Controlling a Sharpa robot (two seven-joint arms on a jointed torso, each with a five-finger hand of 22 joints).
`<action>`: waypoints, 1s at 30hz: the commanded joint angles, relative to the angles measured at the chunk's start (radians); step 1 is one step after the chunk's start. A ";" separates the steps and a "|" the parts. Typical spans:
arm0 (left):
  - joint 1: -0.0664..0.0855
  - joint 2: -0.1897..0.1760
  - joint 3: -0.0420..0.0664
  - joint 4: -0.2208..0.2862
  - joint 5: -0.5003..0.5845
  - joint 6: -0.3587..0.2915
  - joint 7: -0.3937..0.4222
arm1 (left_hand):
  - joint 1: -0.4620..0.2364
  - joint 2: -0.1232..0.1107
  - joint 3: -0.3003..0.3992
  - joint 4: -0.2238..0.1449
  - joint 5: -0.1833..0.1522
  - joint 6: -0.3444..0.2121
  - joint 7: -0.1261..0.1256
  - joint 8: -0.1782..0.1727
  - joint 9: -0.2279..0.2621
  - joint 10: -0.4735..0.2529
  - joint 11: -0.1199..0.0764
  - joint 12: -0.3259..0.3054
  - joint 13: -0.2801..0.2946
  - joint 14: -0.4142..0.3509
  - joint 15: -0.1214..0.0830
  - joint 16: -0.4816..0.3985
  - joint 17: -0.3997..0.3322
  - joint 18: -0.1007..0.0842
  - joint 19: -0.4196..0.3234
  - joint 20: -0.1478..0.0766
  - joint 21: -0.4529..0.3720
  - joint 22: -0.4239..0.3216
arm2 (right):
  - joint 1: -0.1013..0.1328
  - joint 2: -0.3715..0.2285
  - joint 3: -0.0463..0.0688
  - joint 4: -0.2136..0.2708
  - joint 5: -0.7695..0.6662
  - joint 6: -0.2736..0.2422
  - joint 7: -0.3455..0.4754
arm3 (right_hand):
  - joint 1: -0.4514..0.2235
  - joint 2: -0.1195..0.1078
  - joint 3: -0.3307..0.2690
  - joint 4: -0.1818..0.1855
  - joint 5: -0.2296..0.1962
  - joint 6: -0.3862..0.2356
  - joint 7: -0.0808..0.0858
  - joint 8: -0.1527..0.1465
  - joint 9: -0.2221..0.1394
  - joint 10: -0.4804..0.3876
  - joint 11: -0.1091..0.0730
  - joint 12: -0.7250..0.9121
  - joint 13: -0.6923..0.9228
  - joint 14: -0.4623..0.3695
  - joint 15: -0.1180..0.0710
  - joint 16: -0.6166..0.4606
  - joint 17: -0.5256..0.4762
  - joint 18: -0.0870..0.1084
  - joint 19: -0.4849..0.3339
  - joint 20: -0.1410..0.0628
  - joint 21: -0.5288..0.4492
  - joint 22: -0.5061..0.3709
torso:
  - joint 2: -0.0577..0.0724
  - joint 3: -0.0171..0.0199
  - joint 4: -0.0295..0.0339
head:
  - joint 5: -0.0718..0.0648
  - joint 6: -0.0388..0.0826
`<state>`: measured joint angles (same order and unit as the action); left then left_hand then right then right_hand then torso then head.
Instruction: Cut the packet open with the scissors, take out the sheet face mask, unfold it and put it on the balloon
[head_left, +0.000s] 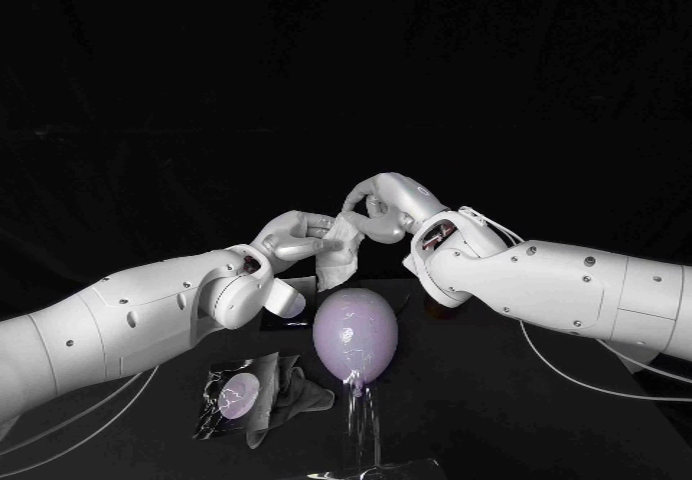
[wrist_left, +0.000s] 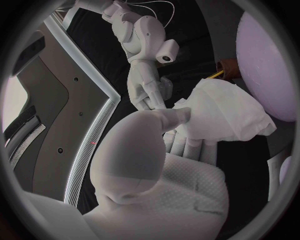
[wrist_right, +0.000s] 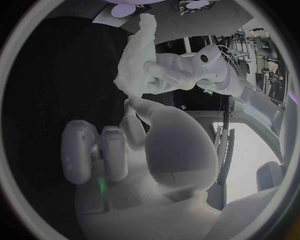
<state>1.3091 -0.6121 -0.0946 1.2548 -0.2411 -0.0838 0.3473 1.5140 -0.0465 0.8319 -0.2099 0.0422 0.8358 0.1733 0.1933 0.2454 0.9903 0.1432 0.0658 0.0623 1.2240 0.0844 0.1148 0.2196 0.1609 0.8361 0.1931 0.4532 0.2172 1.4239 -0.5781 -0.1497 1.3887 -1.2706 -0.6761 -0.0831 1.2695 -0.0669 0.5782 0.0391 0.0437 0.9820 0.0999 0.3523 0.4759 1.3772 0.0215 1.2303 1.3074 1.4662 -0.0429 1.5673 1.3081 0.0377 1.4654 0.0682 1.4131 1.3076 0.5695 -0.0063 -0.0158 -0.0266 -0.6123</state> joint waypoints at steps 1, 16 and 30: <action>0.001 0.001 0.001 0.003 -0.006 0.017 0.008 | -0.003 0.000 0.001 -0.006 0.006 0.007 0.001 -0.001 -0.001 0.004 -0.001 -0.005 -0.001 0.004 0.000 -0.002 0.001 0.014 -0.010 0.001 0.007 0.001 | 0.001 0.001 0.001 -0.003 0.016 -0.014 0.017 | -0.015 -0.001 0.000 0.008 0.005 -0.008 0.001 0.001 0.000 -0.006 0.001 -0.007 0.002 0.105 0.001 0.004 0.263 -0.002 0.031 -0.004 -0.004 0.216 | 0.000 -0.0001 -0.0001 | 0.000 0.000; 0.001 0.001 0.001 0.004 -0.008 0.019 0.008 | -0.003 0.000 0.002 -0.009 0.006 0.007 0.000 -0.001 -0.002 0.004 -0.002 -0.005 -0.001 0.006 -0.001 -0.001 0.002 0.014 -0.011 0.001 0.008 0.002 | 0.001 0.002 0.001 -0.004 0.027 -0.005 0.034 | 0.036 0.025 0.060 -0.038 0.005 0.015 -0.007 0.043 0.019 0.070 -0.006 0.114 0.093 0.105 -0.003 0.004 0.263 -0.009 0.046 -0.005 0.030 0.226 | 0.000 0.0001 0.0001 | -0.001 0.000; 0.001 0.003 0.001 0.001 0.080 0.049 0.024 | -0.220 -0.094 -0.159 0.110 0.006 0.027 0.039 0.000 -0.006 -0.004 0.037 0.002 0.002 -0.075 0.042 -0.037 0.004 -0.004 -0.070 0.045 -0.019 -0.015 | 0.001 -0.006 0.001 0.008 0.159 -0.039 0.057 | 0.027 0.014 0.084 -0.057 0.005 0.024 -0.013 0.071 0.037 0.101 -0.012 0.167 0.134 0.105 -0.008 0.004 0.263 -0.011 0.049 -0.010 0.037 0.228 | 0.000 0.0002 -0.0009 | -0.002 0.000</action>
<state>1.3091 -0.6115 -0.0948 1.2545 -0.2151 -0.0683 0.3509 1.3132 -0.1316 0.6903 -0.1137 0.0501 0.8644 0.2092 0.1877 0.2387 0.9759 0.1827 0.0617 0.0628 1.1569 0.1294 0.0811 0.2206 0.1606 0.7727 0.2384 0.4423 0.2084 1.4239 -0.5836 -0.1497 1.3945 -1.1613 -0.6943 -0.0468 1.2915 -0.0516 0.6575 -0.0185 0.0460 1.0019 0.0875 0.3874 0.4856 1.4635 0.0107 1.3934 1.3084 1.4662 -0.0427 1.5673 1.3082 0.0373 1.4663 0.0641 1.4495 1.3080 0.5698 -0.0064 -0.0163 -0.0288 -0.6128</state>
